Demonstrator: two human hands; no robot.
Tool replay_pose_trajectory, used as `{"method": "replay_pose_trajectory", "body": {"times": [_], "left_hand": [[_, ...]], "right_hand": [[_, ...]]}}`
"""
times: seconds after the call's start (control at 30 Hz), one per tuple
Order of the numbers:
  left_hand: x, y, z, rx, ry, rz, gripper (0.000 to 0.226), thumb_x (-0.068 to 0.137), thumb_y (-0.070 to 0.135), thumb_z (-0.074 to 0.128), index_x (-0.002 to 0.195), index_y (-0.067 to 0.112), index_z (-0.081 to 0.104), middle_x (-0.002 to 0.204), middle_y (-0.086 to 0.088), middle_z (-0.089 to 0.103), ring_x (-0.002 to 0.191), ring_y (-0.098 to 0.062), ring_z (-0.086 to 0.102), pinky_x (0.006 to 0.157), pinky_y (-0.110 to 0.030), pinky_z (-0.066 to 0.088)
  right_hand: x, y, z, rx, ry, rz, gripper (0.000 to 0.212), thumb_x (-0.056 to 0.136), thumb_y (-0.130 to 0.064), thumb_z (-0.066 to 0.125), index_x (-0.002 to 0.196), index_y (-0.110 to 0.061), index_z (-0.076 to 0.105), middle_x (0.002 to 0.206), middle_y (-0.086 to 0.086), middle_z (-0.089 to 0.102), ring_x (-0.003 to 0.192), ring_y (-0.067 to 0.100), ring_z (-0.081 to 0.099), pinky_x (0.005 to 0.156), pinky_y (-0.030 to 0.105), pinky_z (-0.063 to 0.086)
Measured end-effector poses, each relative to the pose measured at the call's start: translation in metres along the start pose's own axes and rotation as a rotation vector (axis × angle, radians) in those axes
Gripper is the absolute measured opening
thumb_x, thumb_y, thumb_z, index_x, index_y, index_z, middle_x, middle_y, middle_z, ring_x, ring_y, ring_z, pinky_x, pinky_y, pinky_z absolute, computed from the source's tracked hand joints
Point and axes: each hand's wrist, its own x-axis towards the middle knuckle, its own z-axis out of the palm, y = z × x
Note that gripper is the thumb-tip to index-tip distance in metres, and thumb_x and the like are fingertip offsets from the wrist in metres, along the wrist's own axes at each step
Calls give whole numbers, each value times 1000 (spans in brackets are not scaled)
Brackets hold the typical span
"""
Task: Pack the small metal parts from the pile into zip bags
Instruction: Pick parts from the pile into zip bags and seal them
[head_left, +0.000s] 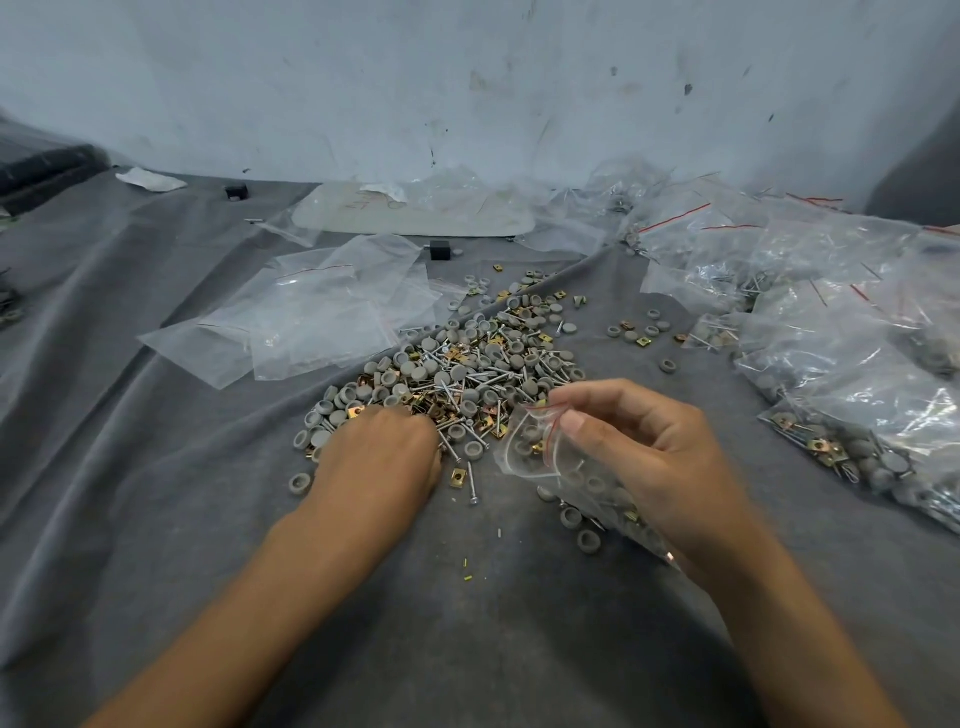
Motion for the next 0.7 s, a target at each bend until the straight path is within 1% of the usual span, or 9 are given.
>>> {"method": "replay_pose_trajectory", "body": {"times": [0.1, 0.2, 0.33, 0.4, 0.43, 0.47, 0.57, 0.63, 0.7], "left_hand": [[3, 5, -1, 63, 1, -13, 21, 93, 23, 49, 74, 15, 44, 82, 0, 50, 79, -24, 50, 62, -32, 33], [6, 2, -3, 26, 2, -43, 11, 86, 24, 53, 77, 16, 51, 81, 2, 51, 77, -21, 45, 60, -31, 30], [6, -2, -2, -68, 12, -38, 12, 83, 25, 53, 82, 15, 60, 85, 2, 61, 82, -22, 57, 60, -32, 35], [6, -4, -3, -218, 78, -43, 15, 86, 27, 54, 80, 15, 62, 81, 2, 63, 81, -20, 61, 60, -33, 41], [6, -5, -5, -338, 114, -50, 15, 88, 28, 56, 79, 18, 62, 77, 4, 64, 76, -14, 61, 60, -32, 43], [7, -6, -9, -484, 132, -55, 15, 88, 30, 58, 77, 21, 61, 72, 8, 64, 68, -6, 59, 58, -29, 43], [7, -6, -22, -895, 86, 36, 20, 91, 34, 62, 73, 27, 57, 63, 21, 58, 54, 0, 49, 52, -18, 36], [7, -4, -28, -1013, 27, 122, 22, 93, 33, 62, 73, 27, 57, 60, 21, 53, 53, 1, 43, 53, -16, 35], [5, -2, -31, -1033, -29, 164, 19, 94, 33, 63, 75, 27, 60, 61, 20, 52, 55, -1, 42, 54, -21, 36]], "right_hand": [[0, 1, 1, -19, -5, -7, 19, 93, -11, 70, 100, -26, 79, 98, -2, 79, 91, 10, 73, 76, 17, 54], [0, 1, 1, -19, -5, -11, 18, 92, -14, 71, 100, -28, 79, 97, -2, 79, 90, 9, 73, 75, 16, 53], [0, 1, 1, -14, -8, -8, 18, 92, -14, 70, 99, -27, 79, 97, -2, 79, 90, 10, 73, 74, 16, 53], [0, 1, 1, -10, -6, -4, 17, 91, -13, 70, 99, -26, 79, 97, -1, 79, 89, 10, 73, 74, 16, 53], [0, 1, 1, -5, -4, -4, 16, 91, -12, 71, 99, -24, 80, 96, -1, 79, 89, 9, 73, 74, 16, 53], [0, 1, 1, -1, -1, -4, 16, 91, -12, 71, 99, -22, 80, 96, -1, 79, 88, 9, 73, 73, 15, 53], [0, 1, 1, 6, 0, -2, 15, 91, -12, 71, 100, -21, 79, 96, -1, 79, 87, 8, 73, 73, 15, 53], [0, 1, 1, 5, -3, 1, 15, 91, -14, 71, 100, -23, 79, 97, -1, 79, 89, 10, 73, 74, 17, 53], [0, 1, 1, -1, 0, -2, 16, 91, -14, 70, 100, -23, 79, 98, -1, 79, 91, 11, 74, 75, 18, 54]]}}
